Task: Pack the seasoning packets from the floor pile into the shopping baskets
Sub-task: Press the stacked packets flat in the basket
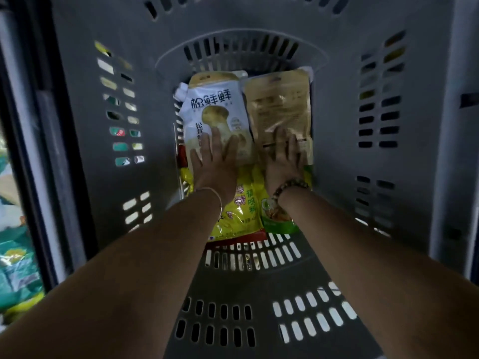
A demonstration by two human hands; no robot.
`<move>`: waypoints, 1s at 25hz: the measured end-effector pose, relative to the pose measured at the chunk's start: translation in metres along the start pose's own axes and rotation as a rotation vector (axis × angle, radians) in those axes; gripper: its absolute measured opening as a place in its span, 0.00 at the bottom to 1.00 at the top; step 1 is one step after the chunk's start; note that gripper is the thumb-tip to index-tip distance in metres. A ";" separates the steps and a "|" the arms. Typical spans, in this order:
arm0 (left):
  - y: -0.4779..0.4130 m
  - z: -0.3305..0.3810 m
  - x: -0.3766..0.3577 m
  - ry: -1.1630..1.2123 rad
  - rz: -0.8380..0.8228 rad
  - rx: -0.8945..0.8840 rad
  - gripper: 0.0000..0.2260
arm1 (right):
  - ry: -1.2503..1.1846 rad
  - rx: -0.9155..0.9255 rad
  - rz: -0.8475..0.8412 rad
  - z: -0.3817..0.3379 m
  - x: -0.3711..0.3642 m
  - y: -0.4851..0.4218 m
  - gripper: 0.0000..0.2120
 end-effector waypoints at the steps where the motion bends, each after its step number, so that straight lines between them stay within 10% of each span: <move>1: -0.005 -0.003 -0.002 -0.043 -0.026 -0.009 0.35 | 0.005 -0.006 -0.026 0.002 -0.003 -0.006 0.41; 10: -0.009 -0.004 0.022 -0.071 -0.116 -0.029 0.33 | -0.008 -0.019 -0.139 -0.004 0.016 -0.006 0.45; 15: 0.032 -0.002 0.077 0.370 0.105 0.064 0.16 | -0.128 -0.017 0.020 -0.020 0.062 0.029 0.32; 25: 0.192 -0.039 0.191 0.613 0.534 0.056 0.22 | -0.352 0.260 0.390 -0.118 0.165 0.154 0.26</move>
Point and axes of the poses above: each hand's wrist, its own y-axis away from the middle knuckle, its own x-axis out of the back of the hand, z = x × y, the point moved 4 cm from there along -y, towards the middle knuckle, and after that the axes turned 5 degrees about -y, right-handed, at the moved point
